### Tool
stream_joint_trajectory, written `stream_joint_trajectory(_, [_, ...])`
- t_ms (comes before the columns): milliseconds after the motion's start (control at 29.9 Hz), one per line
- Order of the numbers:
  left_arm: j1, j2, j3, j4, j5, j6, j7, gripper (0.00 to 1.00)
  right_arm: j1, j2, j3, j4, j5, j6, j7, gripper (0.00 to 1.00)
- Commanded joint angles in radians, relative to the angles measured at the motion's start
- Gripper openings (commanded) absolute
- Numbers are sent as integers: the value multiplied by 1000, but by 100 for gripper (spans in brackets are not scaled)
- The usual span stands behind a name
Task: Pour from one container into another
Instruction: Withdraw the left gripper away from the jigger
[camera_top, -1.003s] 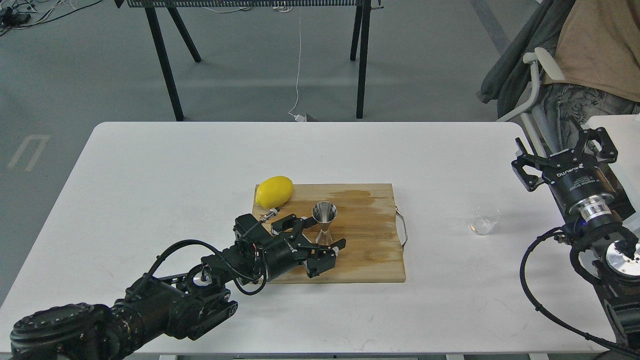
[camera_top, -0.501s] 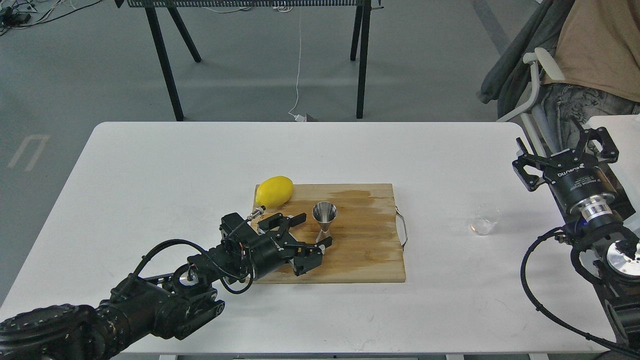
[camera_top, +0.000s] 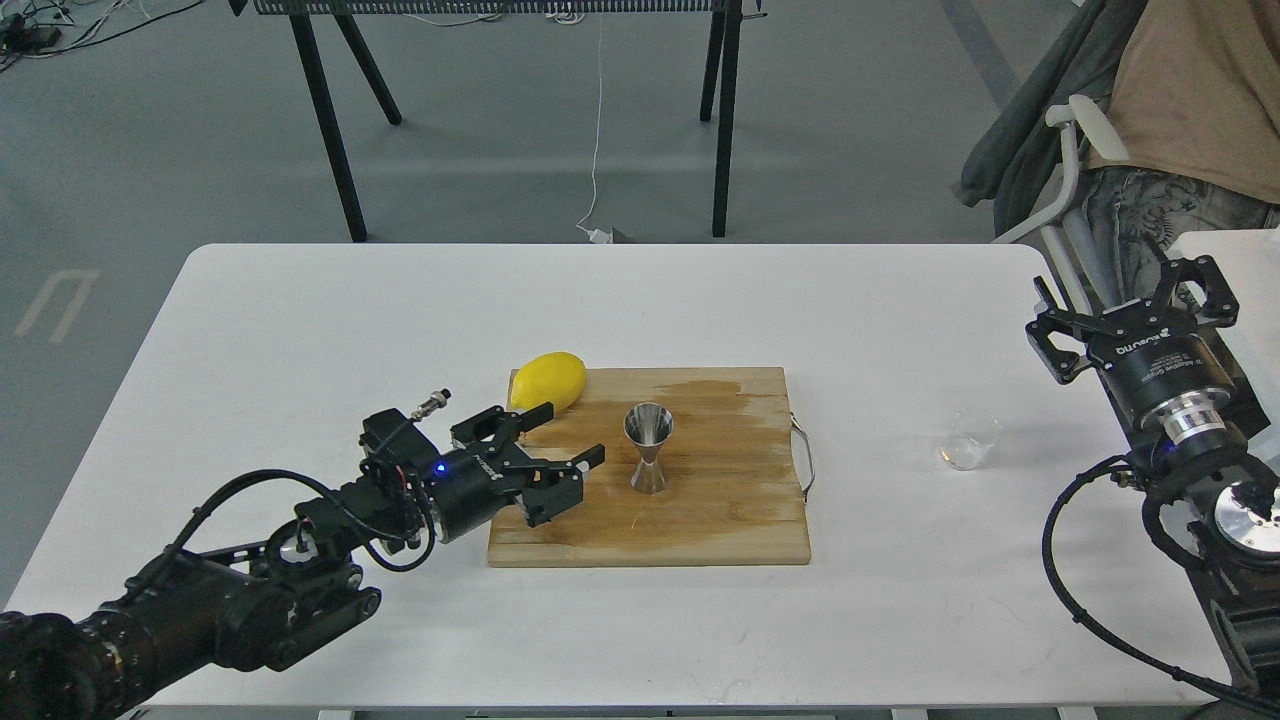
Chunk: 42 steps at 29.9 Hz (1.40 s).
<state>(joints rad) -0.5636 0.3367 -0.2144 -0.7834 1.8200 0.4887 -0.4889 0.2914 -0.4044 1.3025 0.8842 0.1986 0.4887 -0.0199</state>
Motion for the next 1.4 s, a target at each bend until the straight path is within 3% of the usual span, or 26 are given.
stream_joint_trajectory(0, [4, 122, -3, -111, -115, 0, 0, 93, 0, 6, 0, 1, -1, 0, 0, 99])
stream_joint_trajectory(301, [-4, 307, -63, -275, -534, -4, 0, 93, 2, 4, 1, 2, 1, 0, 0, 99])
stream_joint_trajectory(435, [5, 363, -183, -283, -619, -328, 0, 94, 9, 1, 0, 6, 1, 0, 0, 99])
stream_joint_trajectory(669, [8, 449, -316, -270, -812, -976, 0, 94, 17, -1, -3, 9, 1, 0, -2, 99])
stream_joint_trajectory(1137, [8, 478, -422, -168, -1456, -977, 0, 97, 17, 6, -2, 28, 10, 0, -9, 99])
stream_joint_trajectory(1371, [14, 469, -418, -155, -1495, -977, 0, 97, -61, -56, -17, 140, 182, 0, -15, 98])
